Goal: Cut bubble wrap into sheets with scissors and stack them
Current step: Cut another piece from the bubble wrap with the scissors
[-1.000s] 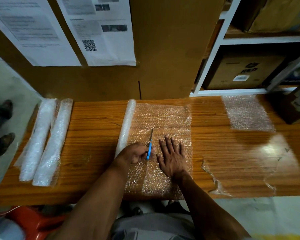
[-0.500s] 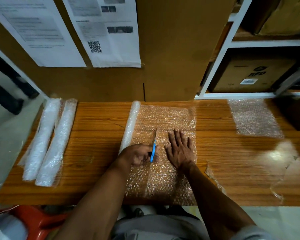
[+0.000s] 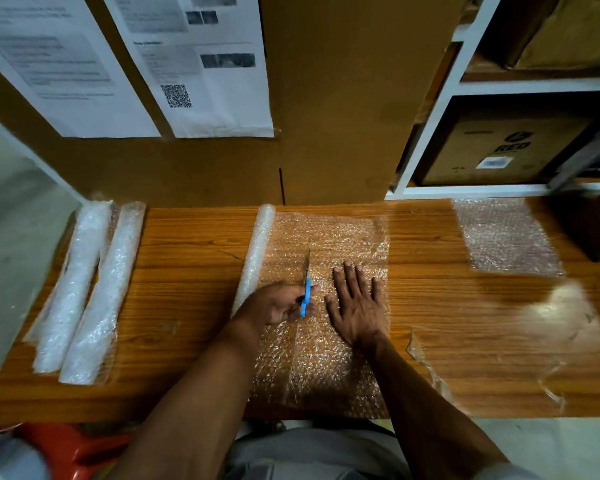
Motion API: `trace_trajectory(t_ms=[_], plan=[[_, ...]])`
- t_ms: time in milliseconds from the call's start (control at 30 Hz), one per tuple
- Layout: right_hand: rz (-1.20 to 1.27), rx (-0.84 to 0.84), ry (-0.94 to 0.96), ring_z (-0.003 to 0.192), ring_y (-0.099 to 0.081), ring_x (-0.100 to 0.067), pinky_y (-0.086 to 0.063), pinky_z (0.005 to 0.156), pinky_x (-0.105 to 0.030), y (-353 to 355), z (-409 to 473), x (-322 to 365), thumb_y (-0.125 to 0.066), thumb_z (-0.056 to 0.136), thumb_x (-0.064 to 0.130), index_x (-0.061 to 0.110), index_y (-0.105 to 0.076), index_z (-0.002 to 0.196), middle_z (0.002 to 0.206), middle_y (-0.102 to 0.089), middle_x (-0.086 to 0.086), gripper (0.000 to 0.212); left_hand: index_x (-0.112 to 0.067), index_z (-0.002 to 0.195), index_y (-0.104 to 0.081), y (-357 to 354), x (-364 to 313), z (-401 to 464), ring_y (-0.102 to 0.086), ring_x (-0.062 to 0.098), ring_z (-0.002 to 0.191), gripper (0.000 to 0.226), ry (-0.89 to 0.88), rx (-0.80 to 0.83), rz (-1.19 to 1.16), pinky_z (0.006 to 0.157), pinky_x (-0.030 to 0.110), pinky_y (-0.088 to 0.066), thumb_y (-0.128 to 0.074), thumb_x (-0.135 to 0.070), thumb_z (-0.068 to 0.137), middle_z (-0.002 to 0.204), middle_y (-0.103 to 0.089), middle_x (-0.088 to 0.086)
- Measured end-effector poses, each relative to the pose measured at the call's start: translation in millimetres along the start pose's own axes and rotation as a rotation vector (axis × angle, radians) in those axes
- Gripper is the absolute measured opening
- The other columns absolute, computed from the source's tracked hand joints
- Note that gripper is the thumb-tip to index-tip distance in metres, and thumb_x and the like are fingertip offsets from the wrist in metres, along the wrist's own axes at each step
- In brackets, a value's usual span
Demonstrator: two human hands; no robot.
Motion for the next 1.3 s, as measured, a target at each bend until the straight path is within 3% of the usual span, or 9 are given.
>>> trace_trajectory(t_ms=[267, 433, 667, 733, 833, 1000, 1133, 1300], plan=[[0.009, 0.005, 0.001, 0.160, 0.017, -0.025, 0.005, 0.129, -0.058, -0.3, 0.7, 0.3, -0.003, 0.106, 0.065, 0.027, 0.008, 0.167, 0.174, 0.017, -0.004, 0.073, -0.004, 0.112, -0.067, 5.4, -0.3, 8.0, -0.073, 0.016, 0.070, 0.015, -0.037, -0.059, -0.057, 0.038, 0.009, -0.036, -0.068, -0.009, 0.098, 0.079, -0.076, 0.014], [0.039, -0.046, -0.029, 0.161, -0.014, -0.026, -0.011, 0.128, -0.058, 10.9, 11.4, -0.2, -0.018, 0.105, 0.064, 0.022, -0.019, 0.166, 0.175, -0.015, -0.006, 0.074, -0.004, 0.111, -0.067, 9.3, 0.4, 11.8, -0.064, 0.014, 0.073, 0.016, 0.018, -0.026, -0.071, 0.038, 0.010, -0.037, -0.070, -0.010, 0.096, 0.086, -0.077, 0.018], [0.013, 0.065, 0.025, 0.160, 0.017, -0.026, 0.003, 0.128, -0.060, 5.4, 47.1, -10.0, -0.003, 0.104, 0.068, 0.029, 0.012, 0.166, 0.173, 0.021, -0.004, 0.075, -0.002, 0.110, -0.069, 6.3, -0.7, 9.3, -0.071, 0.014, 0.082, 0.022, 0.041, 0.089, -0.124, 0.042, 0.011, -0.042, -0.066, -0.020, 0.099, 0.097, -0.077, 0.018], [0.002, 0.066, 0.026, 0.160, 0.019, -0.026, 0.003, 0.128, -0.060, 3.2, 47.0, -11.1, 0.000, 0.103, 0.068, 0.029, 0.014, 0.166, 0.172, 0.023, -0.004, 0.075, -0.001, 0.109, -0.069, 7.1, -3.7, 11.7, -0.071, 0.015, 0.082, 0.026, 0.044, 0.095, -0.100, 0.044, 0.012, -0.046, -0.066, -0.025, 0.099, 0.102, -0.077, 0.019], [-0.009, 0.048, 0.026, 0.159, 0.020, -0.027, 0.004, 0.128, -0.060, 3.9, 43.5, -10.4, 0.002, 0.103, 0.067, 0.029, 0.014, 0.166, 0.172, 0.023, -0.005, 0.074, -0.003, 0.115, -0.067, 8.3, -9.4, 19.9, -0.066, 0.023, 0.106, 0.039, 0.040, 0.102, -0.034, 0.049, 0.016, -0.051, -0.070, -0.037, 0.096, 0.117, -0.074, 0.020], [-0.009, 0.034, 0.027, 0.160, 0.020, -0.026, 0.005, 0.128, -0.059, 5.5, 41.6, -9.3, 0.000, 0.104, 0.067, 0.029, 0.014, 0.166, 0.173, 0.022, -0.005, 0.074, -0.003, 0.126, -0.062, 3.8, -23.8, 19.1, -0.072, 0.021, 0.093, 0.065, 0.035, 0.092, 0.001, 0.049, 0.016, -0.051, -0.073, -0.043, 0.076, 0.117, -0.073, 0.018], [0.008, 0.017, 0.029, 0.160, 0.019, -0.026, 0.003, 0.128, -0.059, 7.0, 41.5, -9.0, 0.000, 0.104, 0.066, 0.028, 0.012, 0.166, 0.173, 0.021, -0.005, 0.074, -0.004, 0.128, -0.061, 2.3, -33.4, 19.6, -0.074, 0.013, 0.073, 0.042, 0.032, 0.073, -0.006, 0.045, 0.015, -0.049, -0.063, -0.033, 0.098, 0.105, -0.074, 0.017], [0.009, -0.001, 0.032, 0.161, 0.015, -0.028, 0.001, 0.129, -0.060, 7.4, 42.4, -9.2, 0.001, 0.104, 0.066, 0.028, 0.008, 0.167, 0.174, 0.017, -0.005, 0.074, 0.002, 0.126, -0.065, 7.1, -36.0, 31.4, -0.077, 0.025, 0.093, 0.030, 0.009, 0.043, -0.031, 0.044, 0.014, -0.049, -0.064, -0.015, 0.101, 0.107, -0.076, 0.017]])
Point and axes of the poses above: each hand's wrist, its own z-axis towards the middle knuckle, its own y-axis out of the back of the hand, x = y × z, the point moved 7 cm from there along z, towards the middle knuckle
